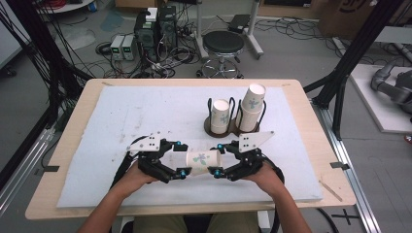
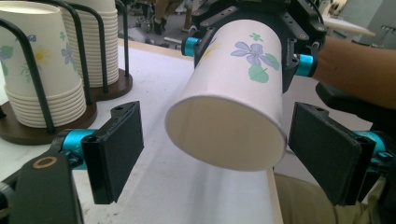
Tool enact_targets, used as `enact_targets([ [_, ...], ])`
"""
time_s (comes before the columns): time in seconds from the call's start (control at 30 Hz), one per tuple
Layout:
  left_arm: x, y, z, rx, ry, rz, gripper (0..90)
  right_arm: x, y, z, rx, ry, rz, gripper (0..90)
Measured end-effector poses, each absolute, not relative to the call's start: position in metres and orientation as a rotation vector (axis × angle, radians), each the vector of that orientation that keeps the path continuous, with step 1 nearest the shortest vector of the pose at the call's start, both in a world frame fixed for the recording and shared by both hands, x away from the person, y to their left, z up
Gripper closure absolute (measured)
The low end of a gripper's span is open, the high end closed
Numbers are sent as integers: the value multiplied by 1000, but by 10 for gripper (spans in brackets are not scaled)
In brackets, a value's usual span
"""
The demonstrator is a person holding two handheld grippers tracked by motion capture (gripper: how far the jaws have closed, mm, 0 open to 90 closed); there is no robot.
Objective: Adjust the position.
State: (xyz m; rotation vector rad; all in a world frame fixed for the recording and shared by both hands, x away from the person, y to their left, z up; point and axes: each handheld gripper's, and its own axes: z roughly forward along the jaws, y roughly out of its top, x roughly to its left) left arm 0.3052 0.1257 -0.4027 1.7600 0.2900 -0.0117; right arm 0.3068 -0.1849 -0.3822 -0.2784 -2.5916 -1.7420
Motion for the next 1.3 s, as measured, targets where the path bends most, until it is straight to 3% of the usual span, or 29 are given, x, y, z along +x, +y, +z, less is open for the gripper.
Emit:
enact_targets([
  [0.47, 304, 119, -409, 1733, 267, -38, 190, 306, -185, -383, -269, -2521, -1805, 356],
  [0.87, 305, 120, -409, 1738, 227, -32, 321, 308, -186, -388, -277, -2513, -1783, 368],
  [1.1, 304, 121, -408, 1743, 212, -32, 348, 308, -186, -387, -274, -2515, -1775, 368],
  [1.17, 304, 121, -408, 1741, 217, -32, 348, 307, -186, -386, -284, -2520, -1773, 343],
  [1.27, 305, 123, -407, 1740, 228, -28, 353, 307, -186, -385, -348, -2519, -1785, 193],
  [1.3, 305, 123, -407, 1738, 231, -28, 354, 307, -186, -384, -364, -2515, -1780, 194],
])
